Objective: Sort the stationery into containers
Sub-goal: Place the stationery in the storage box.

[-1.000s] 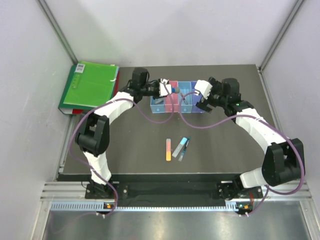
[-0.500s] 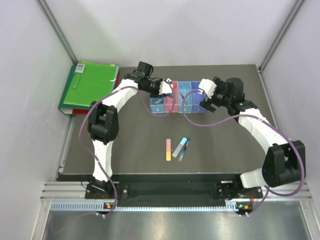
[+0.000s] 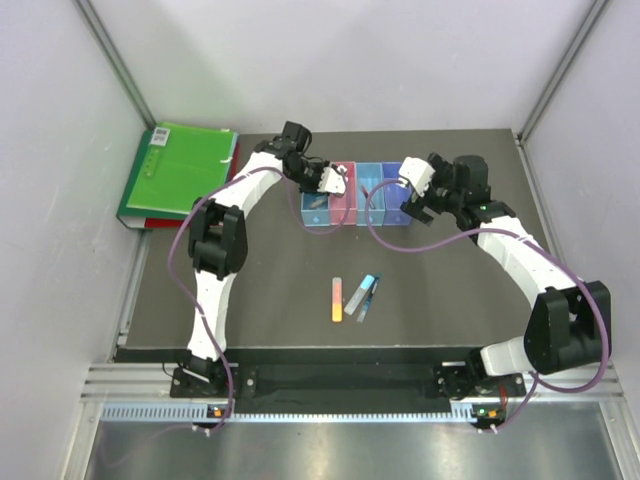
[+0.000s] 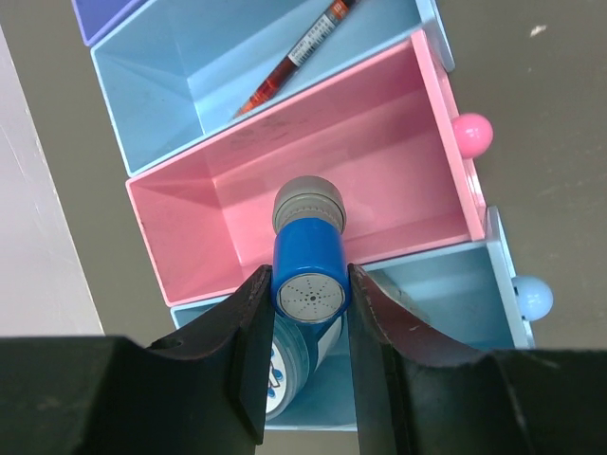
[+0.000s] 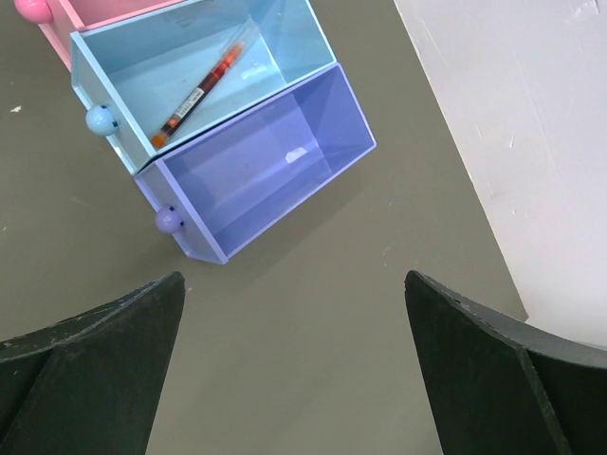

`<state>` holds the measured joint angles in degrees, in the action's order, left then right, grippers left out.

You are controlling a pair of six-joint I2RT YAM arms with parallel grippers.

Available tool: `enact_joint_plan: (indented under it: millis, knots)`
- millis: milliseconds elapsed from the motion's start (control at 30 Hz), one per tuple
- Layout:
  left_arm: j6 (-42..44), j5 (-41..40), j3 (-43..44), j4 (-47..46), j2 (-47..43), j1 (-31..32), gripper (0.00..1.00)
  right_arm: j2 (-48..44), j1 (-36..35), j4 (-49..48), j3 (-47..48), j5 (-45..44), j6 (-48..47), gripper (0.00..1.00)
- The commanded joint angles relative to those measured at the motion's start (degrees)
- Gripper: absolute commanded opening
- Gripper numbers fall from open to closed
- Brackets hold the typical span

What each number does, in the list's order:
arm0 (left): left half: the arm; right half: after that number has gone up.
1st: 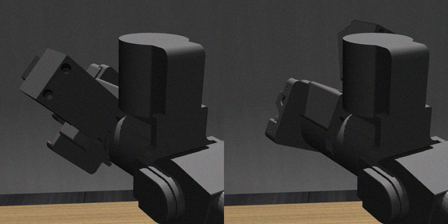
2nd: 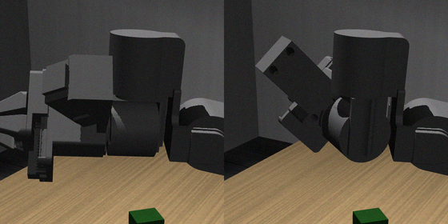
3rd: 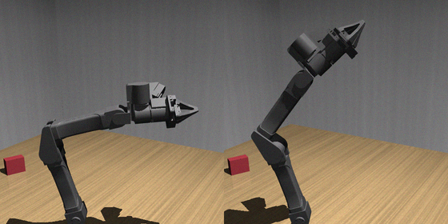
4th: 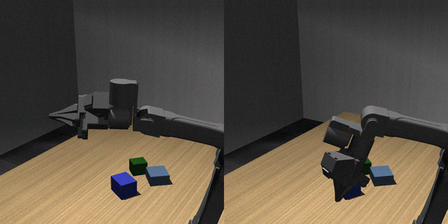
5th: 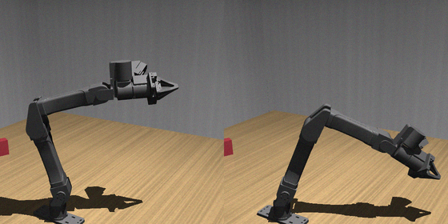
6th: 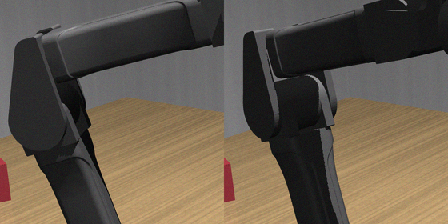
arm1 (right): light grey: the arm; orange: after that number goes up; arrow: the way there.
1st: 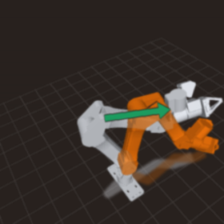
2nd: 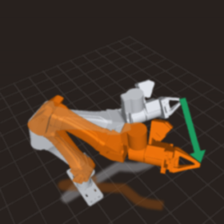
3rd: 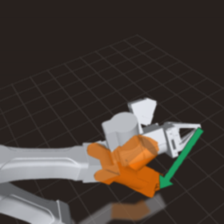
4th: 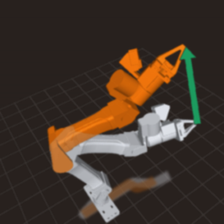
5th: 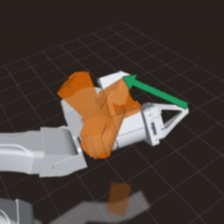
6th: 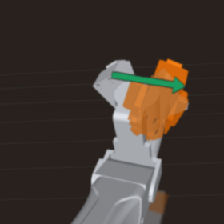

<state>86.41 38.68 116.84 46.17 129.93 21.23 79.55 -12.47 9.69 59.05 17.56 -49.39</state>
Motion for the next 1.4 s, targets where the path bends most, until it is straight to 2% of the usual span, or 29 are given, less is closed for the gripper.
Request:
enact_joint_plan:
  millis: [0, 667, 867, 1367]
  knots:
    - [5.0, 0.7, 2.7, 2.3, 1.5, 0.6, 0.02, -2.4, 0.7, -0.2, 2.7, 0.0, 0.2, 1.0]
    - [8.4, 3.3, 6.0, 1.4, 3.1, 2.4, 0.02, -2.7, 0.7, -2.1, 0.4, -0.4, 1.0, 1.0]
    - [6.8, 3.7, 6.5, -1.0, 2.4, 2.4, 0.02, -2.6, 0.7, -2.7, -0.2, -0.3, 1.1, 1.0]
    - [12.5, 4.0, 6.5, 2.7, 4.5, 4.0, 0.04, -3.9, 0.7, -3.7, -1.9, -0.6, 1.7, 1.0]
